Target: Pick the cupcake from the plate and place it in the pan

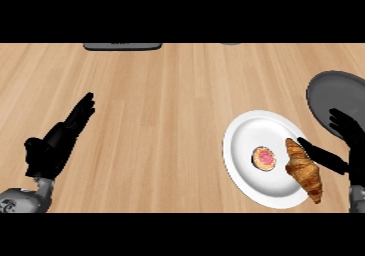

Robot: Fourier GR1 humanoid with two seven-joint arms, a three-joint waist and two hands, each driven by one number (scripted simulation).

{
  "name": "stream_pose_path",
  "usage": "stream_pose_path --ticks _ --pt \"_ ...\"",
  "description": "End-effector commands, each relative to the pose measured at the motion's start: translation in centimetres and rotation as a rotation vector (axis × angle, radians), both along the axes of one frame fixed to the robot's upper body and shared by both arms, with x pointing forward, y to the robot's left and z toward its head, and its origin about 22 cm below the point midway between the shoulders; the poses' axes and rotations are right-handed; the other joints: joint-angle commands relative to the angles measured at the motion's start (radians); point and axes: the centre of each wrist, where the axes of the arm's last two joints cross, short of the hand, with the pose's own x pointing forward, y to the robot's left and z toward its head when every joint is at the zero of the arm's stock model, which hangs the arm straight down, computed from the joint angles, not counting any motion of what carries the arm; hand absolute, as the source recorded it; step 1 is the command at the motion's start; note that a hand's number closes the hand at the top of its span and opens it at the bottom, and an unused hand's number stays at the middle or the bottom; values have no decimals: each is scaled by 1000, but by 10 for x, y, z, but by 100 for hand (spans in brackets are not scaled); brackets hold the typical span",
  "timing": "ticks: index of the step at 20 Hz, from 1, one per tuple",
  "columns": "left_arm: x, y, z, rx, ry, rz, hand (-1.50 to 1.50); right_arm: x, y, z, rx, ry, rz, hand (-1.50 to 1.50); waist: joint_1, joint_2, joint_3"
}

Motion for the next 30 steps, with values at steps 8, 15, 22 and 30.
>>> stream_pose_path --ticks 8,15,22,30 --pt "14 -15 9 6 23 -16 0 -34 2 23 -241 312 140 -150 3 -6 -3" --pt "11 -16 15 20 8 -51 0 -9 22 77 -374 668 317 -150 27 -6 -4" --pt "15 -21 4 8 24 -47 0 34 78 134 -356 878 503 -150 38 -1 -3" --pt "-4 -24 5 -15 18 -42 0 33 105 135 -394 963 469 -150 22 -7 -1"
